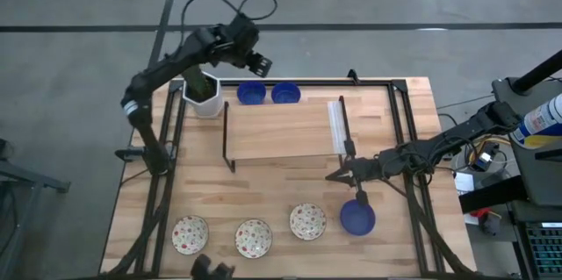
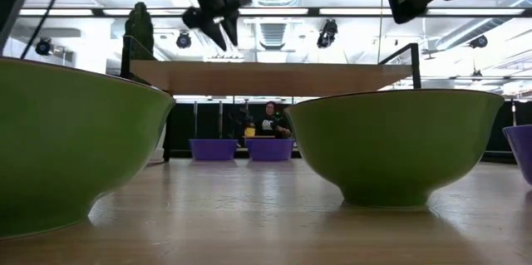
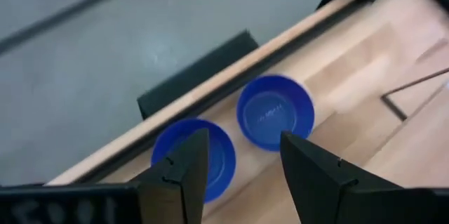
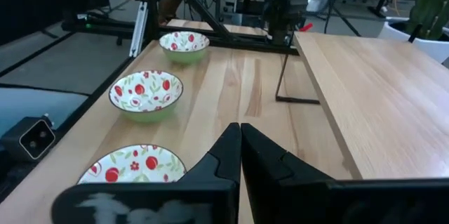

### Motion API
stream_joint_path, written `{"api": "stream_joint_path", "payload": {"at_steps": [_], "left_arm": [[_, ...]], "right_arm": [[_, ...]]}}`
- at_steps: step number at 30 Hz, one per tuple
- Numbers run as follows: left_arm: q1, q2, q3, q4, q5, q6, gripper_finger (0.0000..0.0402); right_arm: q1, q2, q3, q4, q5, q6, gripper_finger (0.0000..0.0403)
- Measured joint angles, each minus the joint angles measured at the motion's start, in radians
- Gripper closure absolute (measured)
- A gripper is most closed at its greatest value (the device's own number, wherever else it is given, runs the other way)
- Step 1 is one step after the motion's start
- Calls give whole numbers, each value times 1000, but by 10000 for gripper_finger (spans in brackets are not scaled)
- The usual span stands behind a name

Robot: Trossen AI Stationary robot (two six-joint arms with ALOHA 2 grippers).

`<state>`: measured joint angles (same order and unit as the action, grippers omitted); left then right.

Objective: Pick & Place Mini bowls
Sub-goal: Put the top left blue bowl on the shelf

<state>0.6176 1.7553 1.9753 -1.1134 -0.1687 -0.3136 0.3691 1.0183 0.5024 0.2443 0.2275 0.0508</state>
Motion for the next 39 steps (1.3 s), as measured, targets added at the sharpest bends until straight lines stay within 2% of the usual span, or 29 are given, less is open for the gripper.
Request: {"api": "stream_joint_path", "payload": {"at_steps": [6, 14, 30, 34, 39], "left_arm": [[22, 114, 51, -41, 23, -1, 232], [50, 207, 50, -53, 31, -7, 232], [85, 289, 29, -103, 56, -81, 232], [87, 310, 16, -95, 107, -82, 232], [86, 349, 4, -95, 117, -84, 232]], "right_arm": [[0, 0, -2, -1, 0, -23, 394], [0, 0, -3, -5, -1, -33, 394], [0, 0, -17, -8, -30, -64, 394], [0, 0, -17, -8, -29, -84, 394], [0, 0, -17, -8, -29, -96, 394]]}}
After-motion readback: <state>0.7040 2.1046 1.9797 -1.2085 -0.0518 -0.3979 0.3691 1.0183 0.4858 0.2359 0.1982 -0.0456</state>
